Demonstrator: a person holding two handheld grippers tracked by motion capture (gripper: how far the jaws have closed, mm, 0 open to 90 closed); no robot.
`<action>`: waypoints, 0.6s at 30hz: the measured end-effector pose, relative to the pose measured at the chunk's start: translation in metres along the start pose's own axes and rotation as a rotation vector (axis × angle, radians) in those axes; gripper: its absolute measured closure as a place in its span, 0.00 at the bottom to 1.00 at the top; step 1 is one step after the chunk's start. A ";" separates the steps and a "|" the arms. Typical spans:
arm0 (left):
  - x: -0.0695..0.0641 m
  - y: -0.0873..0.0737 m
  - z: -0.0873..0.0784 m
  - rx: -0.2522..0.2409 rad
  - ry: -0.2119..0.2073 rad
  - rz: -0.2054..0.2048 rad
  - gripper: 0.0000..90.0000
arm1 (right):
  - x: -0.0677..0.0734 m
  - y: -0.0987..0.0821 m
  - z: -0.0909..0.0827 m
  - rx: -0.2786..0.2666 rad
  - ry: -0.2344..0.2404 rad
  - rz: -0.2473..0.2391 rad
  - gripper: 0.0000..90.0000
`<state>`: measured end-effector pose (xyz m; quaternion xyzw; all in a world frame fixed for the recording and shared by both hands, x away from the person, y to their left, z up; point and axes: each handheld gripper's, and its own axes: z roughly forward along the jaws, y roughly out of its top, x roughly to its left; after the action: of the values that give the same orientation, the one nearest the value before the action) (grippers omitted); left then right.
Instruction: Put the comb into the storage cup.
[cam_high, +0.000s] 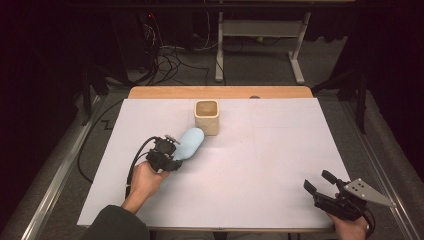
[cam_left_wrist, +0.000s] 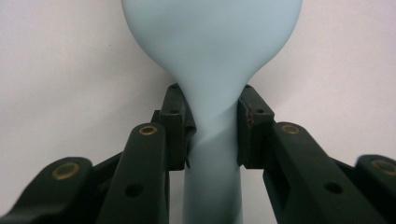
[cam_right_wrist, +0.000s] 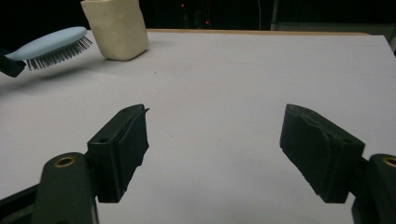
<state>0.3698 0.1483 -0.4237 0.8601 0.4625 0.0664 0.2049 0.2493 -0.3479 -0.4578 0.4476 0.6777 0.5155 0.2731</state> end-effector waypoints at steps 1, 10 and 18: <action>-0.001 -0.001 -0.002 -0.010 0.000 0.005 0.77 | 0.000 0.000 0.000 0.002 -0.003 0.001 0.27; -0.011 -0.006 -0.012 -0.047 -0.024 0.040 0.77 | 0.000 0.000 0.000 -0.002 -0.007 -0.003 0.27; -0.019 -0.012 -0.020 -0.082 -0.044 0.060 0.77 | 0.001 0.001 0.000 -0.003 -0.004 -0.016 0.27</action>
<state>0.3442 0.1444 -0.4092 0.8657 0.4285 0.0724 0.2483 0.2486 -0.3467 -0.4569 0.4428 0.6799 0.5133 0.2795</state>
